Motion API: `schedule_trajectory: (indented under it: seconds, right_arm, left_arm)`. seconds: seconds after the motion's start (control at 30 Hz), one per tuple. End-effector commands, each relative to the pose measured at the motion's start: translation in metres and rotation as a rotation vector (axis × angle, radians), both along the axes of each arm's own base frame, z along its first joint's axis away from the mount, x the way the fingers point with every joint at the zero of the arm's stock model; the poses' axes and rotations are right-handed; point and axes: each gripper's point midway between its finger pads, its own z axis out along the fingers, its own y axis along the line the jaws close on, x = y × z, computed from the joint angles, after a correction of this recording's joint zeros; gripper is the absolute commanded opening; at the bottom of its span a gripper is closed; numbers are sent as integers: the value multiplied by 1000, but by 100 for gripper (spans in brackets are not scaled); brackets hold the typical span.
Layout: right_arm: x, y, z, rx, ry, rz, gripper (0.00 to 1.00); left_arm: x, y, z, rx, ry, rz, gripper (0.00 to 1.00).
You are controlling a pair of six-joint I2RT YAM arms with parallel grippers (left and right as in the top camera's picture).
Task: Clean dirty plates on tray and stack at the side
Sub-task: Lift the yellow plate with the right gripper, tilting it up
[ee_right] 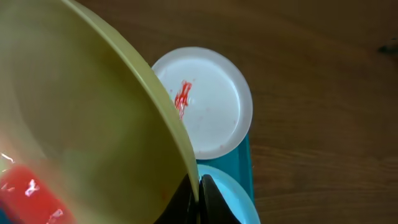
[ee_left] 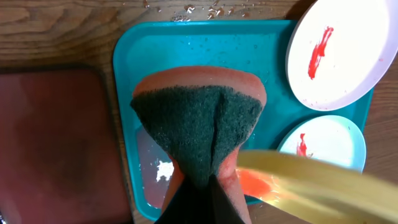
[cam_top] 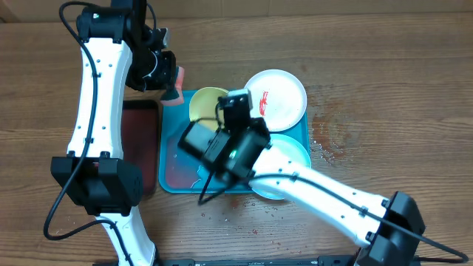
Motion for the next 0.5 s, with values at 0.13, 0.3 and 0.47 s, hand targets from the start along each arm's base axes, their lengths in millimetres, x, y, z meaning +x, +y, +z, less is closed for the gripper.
schedule_trajectory:
  seconds: [0.13, 0.3, 0.47]
  right_arm:
    - [-2, 1, 57, -68, -314, -31, 4]
    - [-9, 1, 77, -144, -421, -16, 4]
    - [-15, 4, 91, -186, -494, -3, 4]
  left_arm:
    - [-2, 3, -1, -16, -2, -17, 4]
    - [-1, 3, -1, -16, -6, -17, 4]
    - [-1, 3, -1, -17, -6, -17, 4]
